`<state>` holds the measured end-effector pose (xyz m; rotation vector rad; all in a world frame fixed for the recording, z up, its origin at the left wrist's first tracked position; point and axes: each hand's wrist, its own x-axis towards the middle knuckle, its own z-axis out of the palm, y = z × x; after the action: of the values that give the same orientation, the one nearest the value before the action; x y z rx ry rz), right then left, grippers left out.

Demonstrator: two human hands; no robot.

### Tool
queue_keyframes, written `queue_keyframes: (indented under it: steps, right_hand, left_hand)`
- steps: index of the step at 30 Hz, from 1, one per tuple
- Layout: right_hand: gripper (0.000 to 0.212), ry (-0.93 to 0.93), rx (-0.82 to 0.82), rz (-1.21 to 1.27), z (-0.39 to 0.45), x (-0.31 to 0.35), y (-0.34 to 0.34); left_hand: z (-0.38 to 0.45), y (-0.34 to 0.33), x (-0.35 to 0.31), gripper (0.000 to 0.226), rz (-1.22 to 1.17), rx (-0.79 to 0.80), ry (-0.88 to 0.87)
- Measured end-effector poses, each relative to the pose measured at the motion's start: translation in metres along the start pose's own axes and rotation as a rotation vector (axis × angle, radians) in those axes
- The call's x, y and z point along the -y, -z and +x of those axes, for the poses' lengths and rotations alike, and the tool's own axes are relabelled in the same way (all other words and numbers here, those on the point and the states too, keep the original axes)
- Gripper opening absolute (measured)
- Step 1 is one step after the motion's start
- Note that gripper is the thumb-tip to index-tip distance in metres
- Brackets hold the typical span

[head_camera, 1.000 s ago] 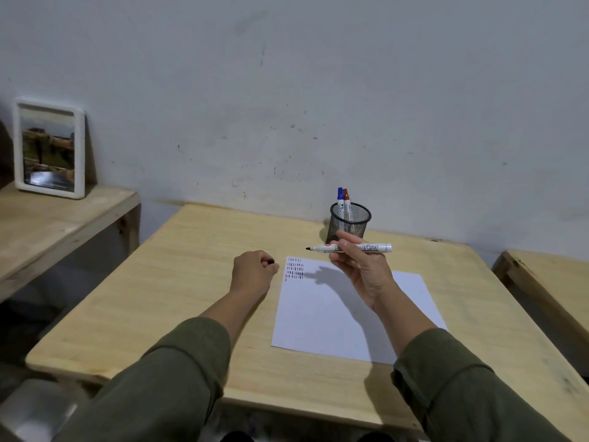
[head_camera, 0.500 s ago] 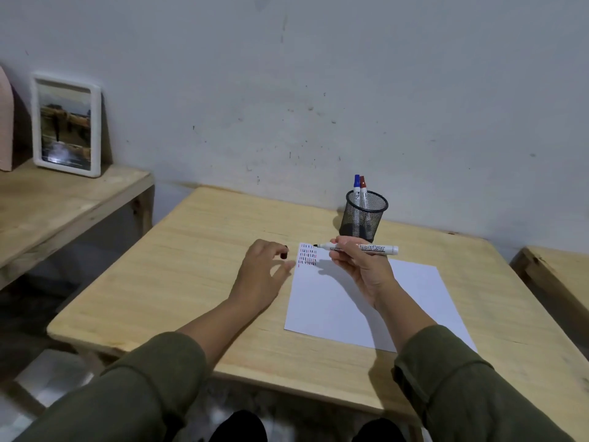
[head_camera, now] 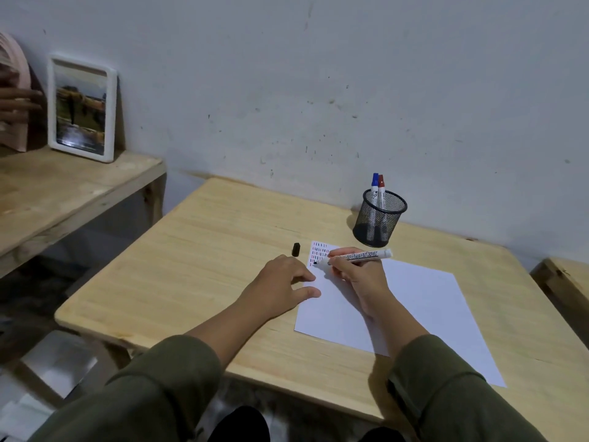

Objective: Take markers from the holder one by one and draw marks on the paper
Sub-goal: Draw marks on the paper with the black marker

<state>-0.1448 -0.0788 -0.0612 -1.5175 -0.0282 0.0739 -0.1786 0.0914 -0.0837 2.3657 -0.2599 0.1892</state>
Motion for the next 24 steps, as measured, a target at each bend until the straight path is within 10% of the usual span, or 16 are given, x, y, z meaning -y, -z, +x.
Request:
queue_keyframes:
  steps: [24]
  right_hand:
    - [0.014, -0.018, -0.016, -0.012, 0.0003, -0.0024, 0.0002]
  left_hand:
    - [-0.0009, 0.0028, -0.0034, 0.035, -0.005, 0.018, 0.016]
